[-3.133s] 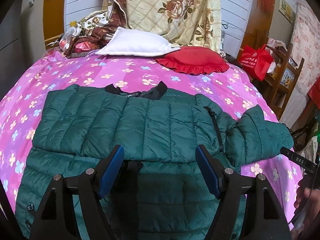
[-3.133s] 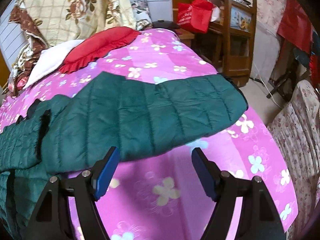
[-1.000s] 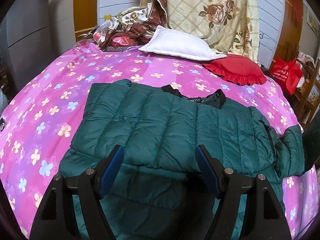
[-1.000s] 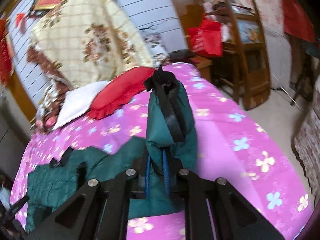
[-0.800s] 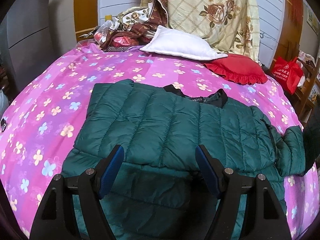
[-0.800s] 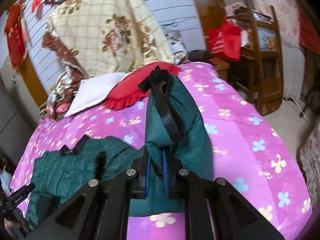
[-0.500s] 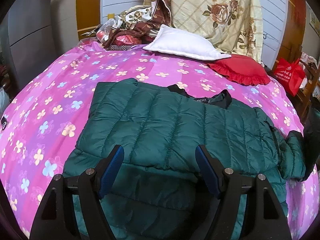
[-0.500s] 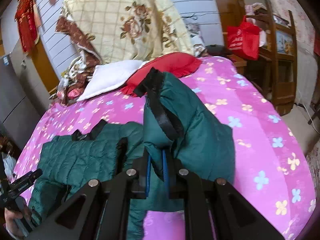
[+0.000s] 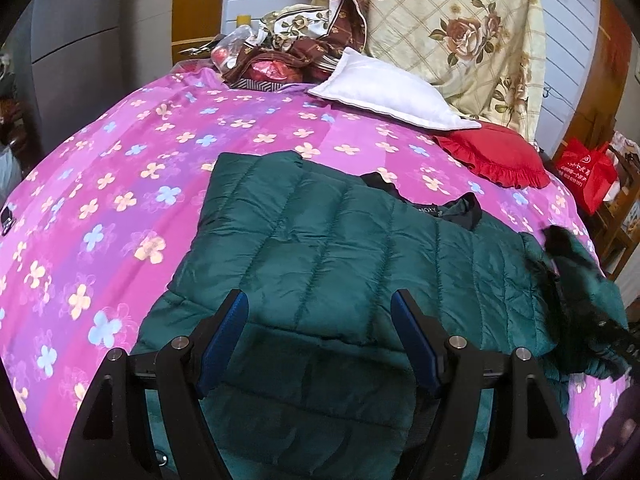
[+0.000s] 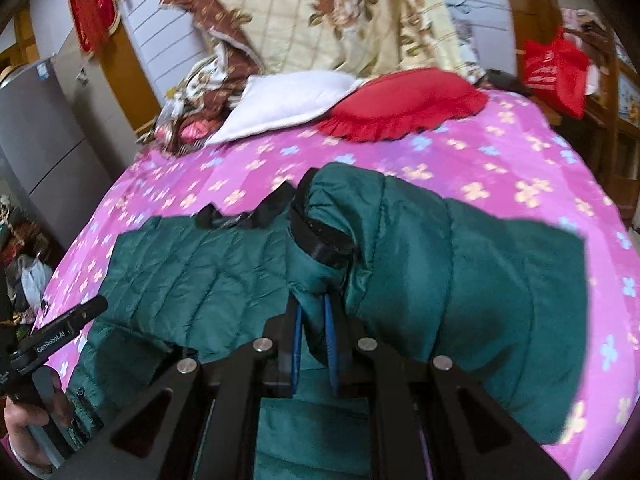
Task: Fold large clothes
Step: 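Lift and fold the held side over the zipper, then open the right gripper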
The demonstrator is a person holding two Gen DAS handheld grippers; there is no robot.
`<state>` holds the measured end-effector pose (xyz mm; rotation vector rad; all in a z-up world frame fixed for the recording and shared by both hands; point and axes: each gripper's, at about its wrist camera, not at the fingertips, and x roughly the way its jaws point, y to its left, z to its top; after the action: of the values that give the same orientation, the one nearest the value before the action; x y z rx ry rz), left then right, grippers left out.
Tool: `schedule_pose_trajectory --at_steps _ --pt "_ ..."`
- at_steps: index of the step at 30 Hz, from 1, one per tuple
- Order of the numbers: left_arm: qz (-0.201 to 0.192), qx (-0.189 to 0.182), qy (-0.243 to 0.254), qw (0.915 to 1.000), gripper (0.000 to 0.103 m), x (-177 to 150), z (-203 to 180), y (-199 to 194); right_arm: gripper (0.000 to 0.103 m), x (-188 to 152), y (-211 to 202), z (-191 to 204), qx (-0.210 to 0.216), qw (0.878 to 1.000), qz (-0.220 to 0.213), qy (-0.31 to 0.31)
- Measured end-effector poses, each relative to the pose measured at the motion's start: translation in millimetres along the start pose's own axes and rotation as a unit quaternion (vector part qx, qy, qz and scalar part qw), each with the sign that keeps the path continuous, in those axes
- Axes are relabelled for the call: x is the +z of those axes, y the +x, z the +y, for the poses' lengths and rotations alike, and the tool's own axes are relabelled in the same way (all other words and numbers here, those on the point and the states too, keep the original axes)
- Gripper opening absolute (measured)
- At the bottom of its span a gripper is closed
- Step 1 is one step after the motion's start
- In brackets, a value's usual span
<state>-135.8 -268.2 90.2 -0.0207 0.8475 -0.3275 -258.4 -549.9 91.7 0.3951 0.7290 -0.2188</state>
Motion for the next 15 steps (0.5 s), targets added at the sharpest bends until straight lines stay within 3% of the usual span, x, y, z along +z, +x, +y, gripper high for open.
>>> schedule_pose_trajectory --at_steps 15 --pt "0.011 -0.006 -0.003 0.9999 0.056 -4.3 1.9 3.3 0.014 -30.2 68.0 54.3 0.054 0.995 0.083 -0.017"
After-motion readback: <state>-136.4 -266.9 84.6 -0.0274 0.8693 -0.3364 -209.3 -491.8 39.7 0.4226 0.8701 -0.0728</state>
